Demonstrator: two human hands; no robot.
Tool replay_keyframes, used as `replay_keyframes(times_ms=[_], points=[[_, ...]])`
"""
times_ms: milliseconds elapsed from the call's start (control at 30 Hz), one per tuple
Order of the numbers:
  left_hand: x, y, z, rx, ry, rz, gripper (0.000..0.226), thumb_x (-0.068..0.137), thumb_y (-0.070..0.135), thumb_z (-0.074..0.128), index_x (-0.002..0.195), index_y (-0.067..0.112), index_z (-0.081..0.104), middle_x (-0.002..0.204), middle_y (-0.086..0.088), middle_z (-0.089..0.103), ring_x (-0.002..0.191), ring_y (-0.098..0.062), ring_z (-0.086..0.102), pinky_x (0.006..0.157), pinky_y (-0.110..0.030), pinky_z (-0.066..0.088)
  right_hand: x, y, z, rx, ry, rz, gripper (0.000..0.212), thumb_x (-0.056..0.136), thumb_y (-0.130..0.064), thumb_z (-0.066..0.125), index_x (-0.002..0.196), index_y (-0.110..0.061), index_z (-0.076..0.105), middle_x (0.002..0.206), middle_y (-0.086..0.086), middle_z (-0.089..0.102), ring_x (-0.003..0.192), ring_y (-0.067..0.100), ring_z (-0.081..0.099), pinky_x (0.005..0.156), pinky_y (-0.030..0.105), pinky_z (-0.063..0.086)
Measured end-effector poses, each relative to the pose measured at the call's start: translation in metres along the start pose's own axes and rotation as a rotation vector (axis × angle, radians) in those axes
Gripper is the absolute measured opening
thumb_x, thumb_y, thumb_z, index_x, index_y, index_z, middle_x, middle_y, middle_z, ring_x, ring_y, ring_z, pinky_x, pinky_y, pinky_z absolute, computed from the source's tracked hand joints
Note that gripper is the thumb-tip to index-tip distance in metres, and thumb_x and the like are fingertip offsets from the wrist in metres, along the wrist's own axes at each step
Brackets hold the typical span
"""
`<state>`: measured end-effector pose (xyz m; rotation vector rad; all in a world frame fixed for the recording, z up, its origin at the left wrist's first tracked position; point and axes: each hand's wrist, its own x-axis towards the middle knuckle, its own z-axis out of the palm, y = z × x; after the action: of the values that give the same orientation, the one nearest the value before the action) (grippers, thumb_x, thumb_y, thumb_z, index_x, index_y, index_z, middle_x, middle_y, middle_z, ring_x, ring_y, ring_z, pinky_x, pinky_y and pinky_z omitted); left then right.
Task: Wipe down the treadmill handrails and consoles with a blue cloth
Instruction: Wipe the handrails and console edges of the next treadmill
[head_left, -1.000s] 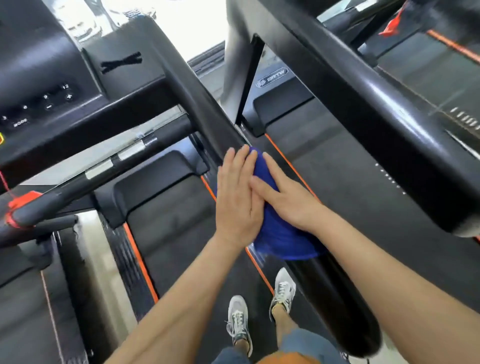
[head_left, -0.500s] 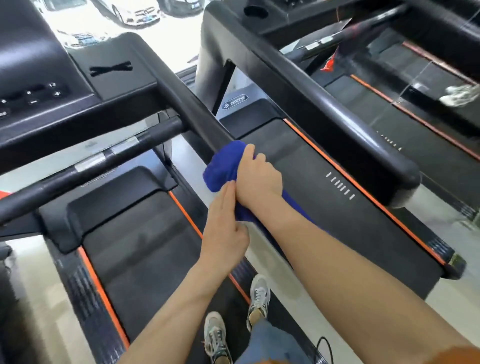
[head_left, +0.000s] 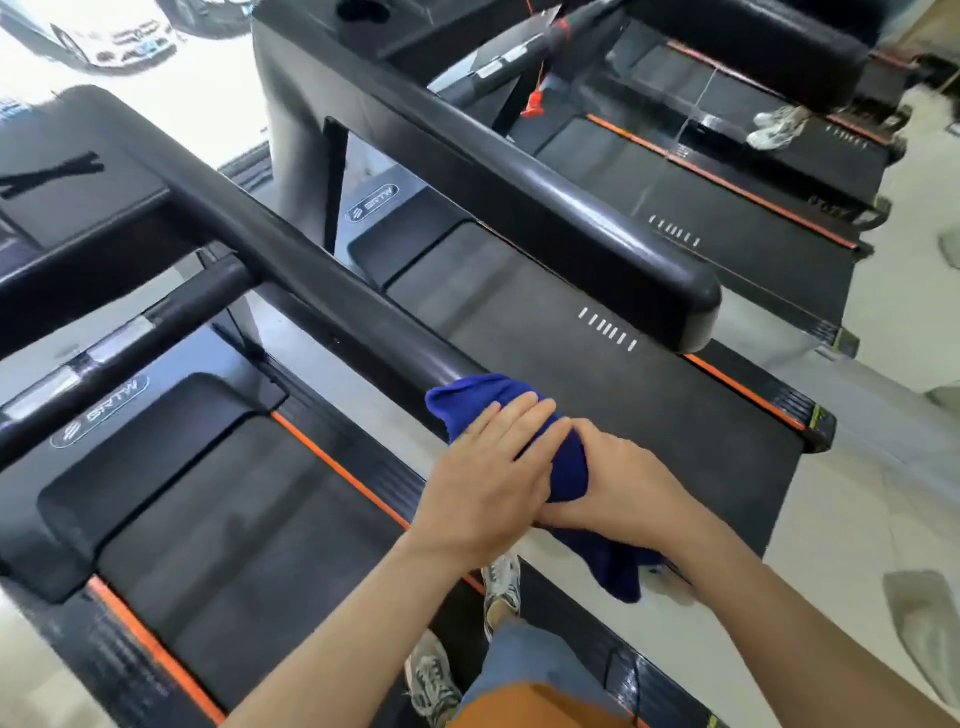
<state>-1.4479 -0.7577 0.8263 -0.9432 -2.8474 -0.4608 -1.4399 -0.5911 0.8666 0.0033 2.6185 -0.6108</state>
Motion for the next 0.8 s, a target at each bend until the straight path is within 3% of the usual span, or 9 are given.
replay_keyframes(times_ms=[100, 200, 267, 333, 400, 500, 633, 733, 800], points=[[0.025, -0.039, -0.008, 0.084, 0.031, -0.067, 0.042, 0.094, 0.029, 0.035, 0.121, 0.015, 0.064, 0.125, -0.002, 0.063, 0.124, -0.022, 0.053, 0.11, -0.035, 0.026, 0.054, -0.014, -0.008, 0.286, -0.228, -0.063, 0.061, 0.066, -0.05, 0.078, 0.118, -0.027, 0.055, 0.108, -0.011, 0.066, 0.098, 0.011, 0.062, 0.089, 0.031, 0.05], [0.054, -0.069, -0.024, 0.153, -0.044, -0.173, 0.049, 0.093, 0.032, 0.022, 0.091, 0.021, 0.07, 0.098, 0.004, 0.07, 0.101, -0.021, 0.061, 0.097, -0.034, 0.033, 0.088, -0.023, -0.01, 0.646, -0.472, -0.039, 0.038, 0.086, -0.036, 0.068, 0.123, -0.027, 0.062, 0.117, -0.005, 0.069, 0.108, 0.012, 0.064, 0.095, 0.022, 0.047], [0.064, -0.071, -0.03, 0.195, -0.066, -0.238, 0.053, 0.094, 0.032, 0.019, 0.077, 0.023, 0.068, 0.087, 0.007, 0.07, 0.09, -0.019, 0.06, 0.091, -0.033, 0.034, 0.085, -0.023, -0.009, 0.712, -0.447, -0.03, 0.036, 0.092, -0.043, 0.059, 0.125, -0.029, 0.062, 0.12, -0.003, 0.068, 0.113, 0.016, 0.063, 0.102, 0.031, 0.045], [0.063, -0.063, -0.029, 0.194, -0.053, -0.248, 0.05, 0.094, 0.033, 0.021, 0.078, 0.025, 0.067, 0.088, 0.009, 0.07, 0.09, -0.016, 0.06, 0.095, -0.032, 0.032, 0.064, -0.016, -0.002, 0.467, -0.225, -0.07, 0.046, 0.095, -0.055, 0.043, 0.133, -0.032, 0.053, 0.123, -0.003, 0.066, 0.114, 0.018, 0.061, 0.101, 0.039, 0.045], [0.049, -0.041, -0.02, 0.151, -0.03, -0.168, 0.041, 0.095, 0.033, 0.027, 0.092, 0.027, 0.068, 0.101, 0.011, 0.068, 0.101, -0.014, 0.059, 0.102, -0.034, 0.03, 0.027, -0.005, 0.016, 0.007, 0.112, -0.073, 0.062, 0.094, -0.063, 0.02, 0.143, -0.029, 0.039, 0.131, -0.002, 0.06, 0.116, 0.024, 0.057, 0.095, 0.042, 0.046], [0.021, 0.003, -0.002, 0.012, 0.014, -0.095, 0.037, 0.094, 0.032, 0.038, 0.119, 0.024, 0.064, 0.123, 0.009, 0.062, 0.122, -0.015, 0.053, 0.11, -0.038, 0.026, -0.02, 0.017, 0.044, -0.046, 0.384, -0.14, 0.072, 0.098, -0.061, 0.011, 0.141, -0.015, 0.044, 0.133, 0.002, 0.056, 0.114, 0.026, 0.057, 0.094, 0.038, 0.046], [0.0, 0.013, 0.008, -0.084, 0.054, -0.034, 0.042, 0.096, 0.026, 0.038, 0.133, 0.018, 0.056, 0.139, 0.006, 0.054, 0.134, -0.013, 0.039, 0.113, -0.036, 0.023, -0.024, 0.025, 0.025, 0.164, 0.21, -0.127, 0.077, 0.085, -0.072, 0.035, 0.146, -0.025, 0.033, 0.128, -0.006, 0.054, 0.116, 0.015, 0.053, 0.093, 0.026, 0.042], [-0.008, -0.01, 0.008, -0.15, 0.095, 0.006, 0.042, 0.096, 0.023, 0.042, 0.135, 0.013, 0.054, 0.142, 0.0, 0.051, 0.136, -0.016, 0.037, 0.113, -0.034, 0.025, 0.001, 0.0, 0.012, -0.175, 0.073, -0.085, 0.096, 0.076, -0.069, 0.057, 0.15, -0.023, 0.015, 0.129, 0.001, 0.051, 0.113, 0.022, 0.057, 0.083, 0.037, 0.046], [-0.013, -0.025, 0.007, -0.2, 0.173, -0.042, 0.042, 0.094, 0.017, 0.045, 0.133, 0.006, 0.054, 0.142, -0.006, 0.051, 0.136, -0.021, 0.039, 0.114, -0.036, 0.028, 0.025, -0.03, 0.022, -0.395, 0.207, -0.009, 0.099, 0.07, -0.057, 0.072, 0.144, -0.015, 0.021, 0.122, 0.006, 0.054, 0.105, 0.027, 0.061, 0.077, 0.038, 0.049]])
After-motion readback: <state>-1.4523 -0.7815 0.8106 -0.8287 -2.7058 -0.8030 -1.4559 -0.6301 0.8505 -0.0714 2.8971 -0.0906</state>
